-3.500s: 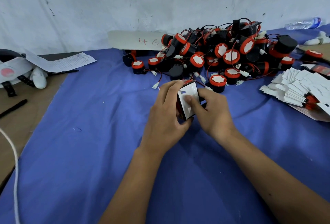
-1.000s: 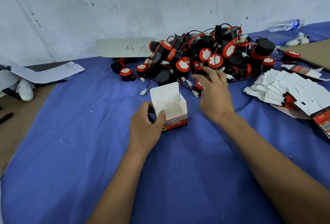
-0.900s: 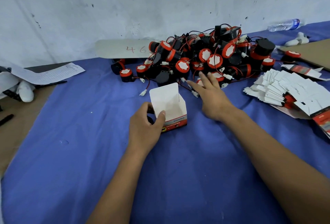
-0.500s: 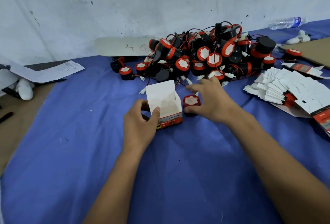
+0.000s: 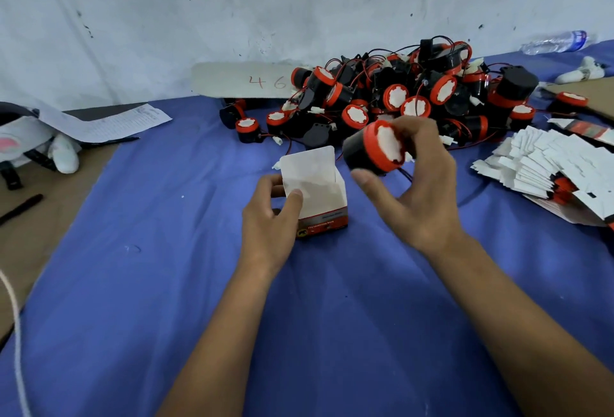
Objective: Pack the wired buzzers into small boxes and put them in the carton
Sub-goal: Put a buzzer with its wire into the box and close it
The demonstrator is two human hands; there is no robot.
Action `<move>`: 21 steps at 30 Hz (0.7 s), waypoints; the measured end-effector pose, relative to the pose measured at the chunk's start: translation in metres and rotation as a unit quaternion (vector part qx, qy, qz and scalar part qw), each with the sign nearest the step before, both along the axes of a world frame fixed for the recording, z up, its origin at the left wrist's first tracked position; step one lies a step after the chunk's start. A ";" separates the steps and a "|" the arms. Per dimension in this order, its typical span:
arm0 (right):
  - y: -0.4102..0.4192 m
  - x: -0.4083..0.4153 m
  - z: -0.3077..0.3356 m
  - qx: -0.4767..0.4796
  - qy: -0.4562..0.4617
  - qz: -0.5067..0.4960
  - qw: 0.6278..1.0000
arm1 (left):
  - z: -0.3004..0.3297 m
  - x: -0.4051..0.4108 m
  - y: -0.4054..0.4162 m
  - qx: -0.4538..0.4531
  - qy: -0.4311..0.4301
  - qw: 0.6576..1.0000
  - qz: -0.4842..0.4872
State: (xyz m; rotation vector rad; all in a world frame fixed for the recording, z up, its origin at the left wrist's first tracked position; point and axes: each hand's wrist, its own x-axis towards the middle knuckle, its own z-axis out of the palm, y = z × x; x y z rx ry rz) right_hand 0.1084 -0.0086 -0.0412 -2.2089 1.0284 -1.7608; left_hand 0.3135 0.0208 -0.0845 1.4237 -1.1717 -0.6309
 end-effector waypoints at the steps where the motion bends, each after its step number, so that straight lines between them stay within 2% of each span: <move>1: 0.007 0.008 0.001 -0.016 0.013 0.018 1.000 | 0.000 -0.001 0.000 -0.001 0.006 1.000 -0.004; 4: 0.022 0.032 -0.001 -0.040 0.099 0.081 0.991 | 0.000 -0.002 0.002 -0.002 0.003 1.000 -0.021; 6: 0.024 0.042 -0.006 -0.052 0.151 0.086 0.983 | 0.000 -0.003 0.004 -0.003 -0.011 1.000 -0.025; 13: 0.010 0.042 -0.018 0.036 0.243 -0.039 0.969 | 0.006 -0.003 0.007 -0.001 -0.018 0.998 -0.056; 21: 0.006 0.041 -0.018 0.080 0.315 -0.097 0.941 | 0.011 -0.004 0.009 0.008 0.000 0.995 -0.097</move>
